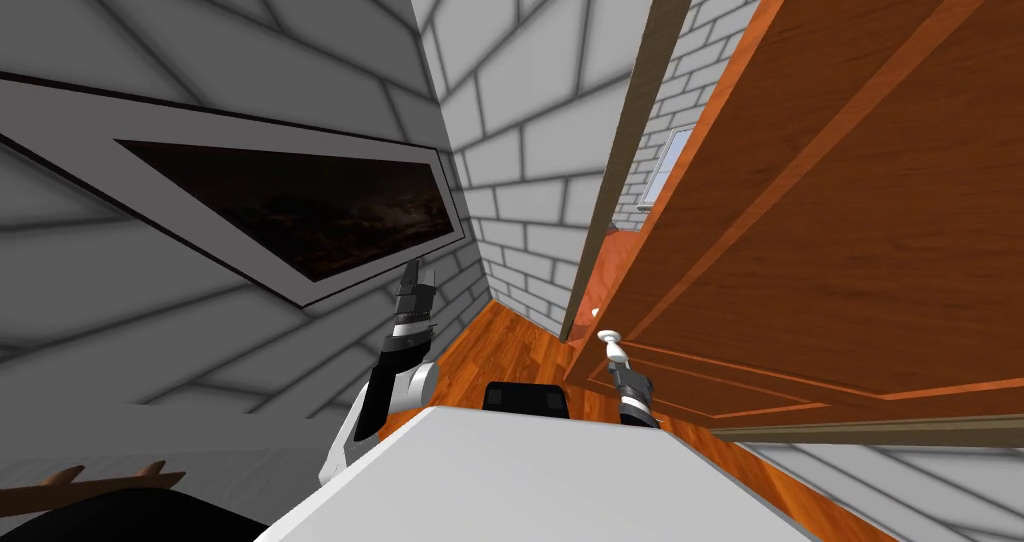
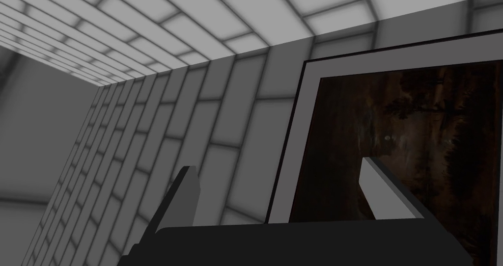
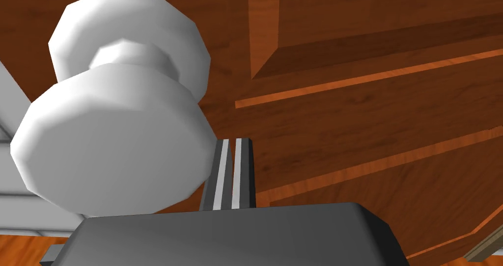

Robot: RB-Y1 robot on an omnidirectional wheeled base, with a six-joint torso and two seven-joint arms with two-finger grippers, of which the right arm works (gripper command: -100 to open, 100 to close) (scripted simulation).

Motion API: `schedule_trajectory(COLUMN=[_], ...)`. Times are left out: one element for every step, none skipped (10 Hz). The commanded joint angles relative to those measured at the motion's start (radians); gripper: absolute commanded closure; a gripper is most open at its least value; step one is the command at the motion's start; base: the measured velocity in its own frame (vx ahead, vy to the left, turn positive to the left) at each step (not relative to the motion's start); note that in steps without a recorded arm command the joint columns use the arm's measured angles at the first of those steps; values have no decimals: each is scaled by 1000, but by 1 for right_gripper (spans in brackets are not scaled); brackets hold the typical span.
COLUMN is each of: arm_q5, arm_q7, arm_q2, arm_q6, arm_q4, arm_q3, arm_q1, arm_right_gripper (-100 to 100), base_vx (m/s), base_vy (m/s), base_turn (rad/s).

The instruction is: Pull the door open

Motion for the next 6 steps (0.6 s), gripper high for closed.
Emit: schedule_trajectory(arm_q5=[-10,-14,-19,-24,-34,-40], arm_q7=[1,1,1,2,2,3], arm_q2=[-10,-14,-18,-23,-34,-39], arm_q6=[28,41,55,70,100,115], arm_q4=[-22,-31,-42,-53,-76,-87], arm_q3=[-7,-10,-14,-17,-25,-29], arm_q1=[3,4,5,7,10,11], arm_right_gripper=[-100,-100,-100,-100,-100,-100], base_vx=[13,1,8,8,13,11], base_vy=[-6,13,32,45,54,64], base_turn=[-69,-52,-13,-19,-39,-28])
